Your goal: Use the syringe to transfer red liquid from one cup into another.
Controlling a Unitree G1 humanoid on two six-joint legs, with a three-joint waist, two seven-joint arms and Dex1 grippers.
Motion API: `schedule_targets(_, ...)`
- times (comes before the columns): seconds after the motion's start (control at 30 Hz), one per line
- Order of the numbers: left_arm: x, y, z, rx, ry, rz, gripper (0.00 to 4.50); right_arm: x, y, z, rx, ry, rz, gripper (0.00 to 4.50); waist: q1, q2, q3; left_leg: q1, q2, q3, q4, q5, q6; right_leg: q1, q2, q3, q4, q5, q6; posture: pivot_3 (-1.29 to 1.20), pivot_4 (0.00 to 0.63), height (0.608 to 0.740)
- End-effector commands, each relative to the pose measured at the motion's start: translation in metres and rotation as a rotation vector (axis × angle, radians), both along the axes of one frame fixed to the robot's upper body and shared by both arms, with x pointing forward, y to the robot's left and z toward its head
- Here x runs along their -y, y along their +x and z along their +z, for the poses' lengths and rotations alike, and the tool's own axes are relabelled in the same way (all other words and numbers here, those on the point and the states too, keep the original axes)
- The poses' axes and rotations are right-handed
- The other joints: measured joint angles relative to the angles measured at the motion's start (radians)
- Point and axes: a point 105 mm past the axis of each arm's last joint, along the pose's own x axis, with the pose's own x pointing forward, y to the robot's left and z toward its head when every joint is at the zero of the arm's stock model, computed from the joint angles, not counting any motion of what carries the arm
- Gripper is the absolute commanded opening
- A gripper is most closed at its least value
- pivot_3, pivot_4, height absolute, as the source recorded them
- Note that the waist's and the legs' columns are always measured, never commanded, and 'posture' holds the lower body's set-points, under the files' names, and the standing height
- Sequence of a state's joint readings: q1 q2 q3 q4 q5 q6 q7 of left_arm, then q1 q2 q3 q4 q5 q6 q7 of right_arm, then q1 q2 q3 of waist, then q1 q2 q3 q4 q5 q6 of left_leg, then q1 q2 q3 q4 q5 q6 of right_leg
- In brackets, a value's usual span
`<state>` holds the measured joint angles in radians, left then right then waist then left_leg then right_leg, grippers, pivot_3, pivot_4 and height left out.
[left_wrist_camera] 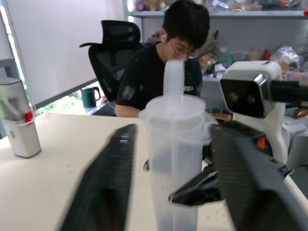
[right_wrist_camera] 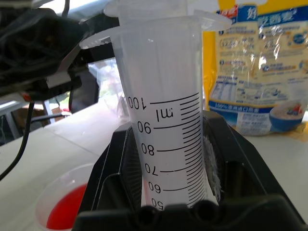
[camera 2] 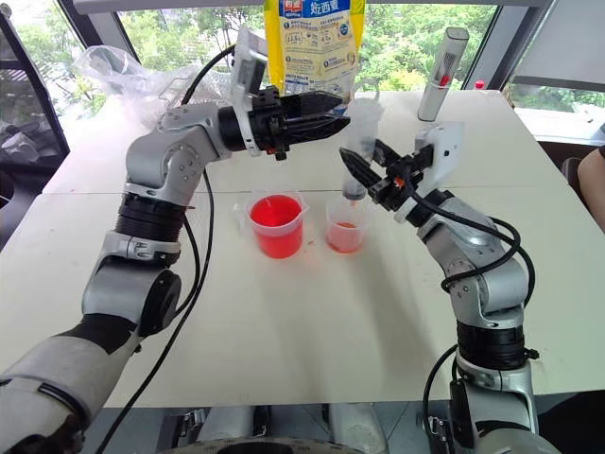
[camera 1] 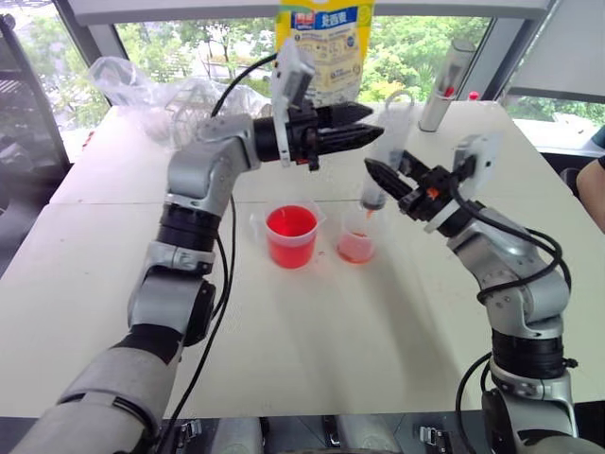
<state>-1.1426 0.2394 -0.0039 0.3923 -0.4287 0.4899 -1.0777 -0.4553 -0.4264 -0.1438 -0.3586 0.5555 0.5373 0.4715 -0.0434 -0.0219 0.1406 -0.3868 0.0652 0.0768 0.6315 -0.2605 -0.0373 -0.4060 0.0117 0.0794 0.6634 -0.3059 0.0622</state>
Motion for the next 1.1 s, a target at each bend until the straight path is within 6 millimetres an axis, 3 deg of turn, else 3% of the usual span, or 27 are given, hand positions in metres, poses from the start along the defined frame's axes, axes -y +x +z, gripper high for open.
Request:
schedule_targets(0.03, -0.022, 0.002, 0.036, 0.053, -0.098, 0.067, 3.93, -0.009, -0.014, 0.029, 0.119, 0.02, 0.047, 1.36, -0.002, 0.0, 0.0, 0.0, 0.0, 0.0, 0.0, 0.0, 0.0, 0.0, 0.0, 0.0, 0.0, 0.0, 0.0, 0.0, 0.15, 0.74)
schedule_targets(0.13, -0.046, 0.003, 0.047, 0.055, -0.136, 0.123, 3.93, -0.009, -0.013, 0.027, 0.109, 0.023, 0.043, 1.36, -0.003, 0.0, 0.0, 0.001, 0.0, 0.0, 0.0, 0.0, 0.0, 0.0, 0.0, 0.0, 0.0, 0.0, 0.0, 0.0, 0.15, 0.74)
schedule_targets(0.27, -0.068, 0.002, 0.038, 0.055, -0.093, 0.181, 3.93, -0.008, -0.012, 0.025, 0.097, 0.024, 0.04, 1.36, 0.0, 0.0, 0.0, 0.001, 0.001, 0.0, -0.001, 0.0, 0.0, 0.0, 0.0, 0.0, 0.0, 0.0, 0.0, 0.0, 0.15, 0.74)
schedule_targets(0.43, -0.102, -0.01, 0.007, 0.023, -0.012, 0.257, 3.93, 0.0, -0.002, 0.027, 0.04, 0.005, -0.002, 1.36, -0.003, 0.0, 0.0, 0.001, 0.002, 0.0, -0.001, 0.0, 0.0, 0.0, -0.003, 0.0, 0.001, 0.0, 0.0, 0.0, 0.15, 0.74)
schedule_targets(0.6, -0.11, -0.026, -0.019, -0.02, 0.038, 0.281, 3.93, 0.035, 0.023, 0.062, -0.175, 0.152, -0.064, 1.36, 0.001, 0.001, 0.0, 0.001, 0.002, 0.001, 0.0, 0.001, -0.001, 0.0, -0.006, 0.0, 0.002, 0.0, 0.0, 0.0, 0.15, 0.74)
schedule_targets(0.7, -0.11, -0.033, -0.03, -0.025, 0.068, 0.286, 3.93, 0.056, 0.035, 0.07, -0.377, 0.108, -0.122, 1.36, 0.007, 0.0, 0.0, 0.001, 0.001, 0.001, 0.0, 0.001, -0.001, 0.001, -0.007, 0.0, 0.001, 0.0, 0.0, 0.0, 0.15, 0.74)
schedule_targets(0.87, -0.105, -0.039, -0.038, -0.024, 0.062, 0.295, 3.93, 0.074, 0.042, 0.035, -0.726, -0.089, -0.227, 1.36, 0.004, 0.0, 0.0, 0.0, 0.001, 0.001, -0.002, 0.0, 0.0, 0.0, -0.007, 0.001, -0.003, 0.0, -0.001, 0.0, 0.15, 0.74)
schedule_targets(1.03, -0.104, -0.044, -0.042, -0.022, 0.049, 0.312, 3.93, 0.089, 0.04, -0.026, -0.971, -0.212, -0.299, 1.36, -0.002, 0.0, 0.0, 0.0, 0.001, 0.001, -0.002, 0.0, 0.001, -0.001, -0.005, 0.001, -0.003, 0.0, -0.001, 0.0, 0.15, 0.74)
schedule_targets(1.1, -0.103, -0.046, -0.043, -0.023, 0.049, 0.312, 3.93, 0.091, 0.039, -0.039, -1.021, -0.232, -0.31, 1.36, -0.001, 0.001, 0.0, -0.001, 0.001, 0.001, -0.003, 0.0, 0.001, -0.002, -0.005, 0.001, -0.002, 0.0, 0.0, 0.0, 0.15, 0.74)
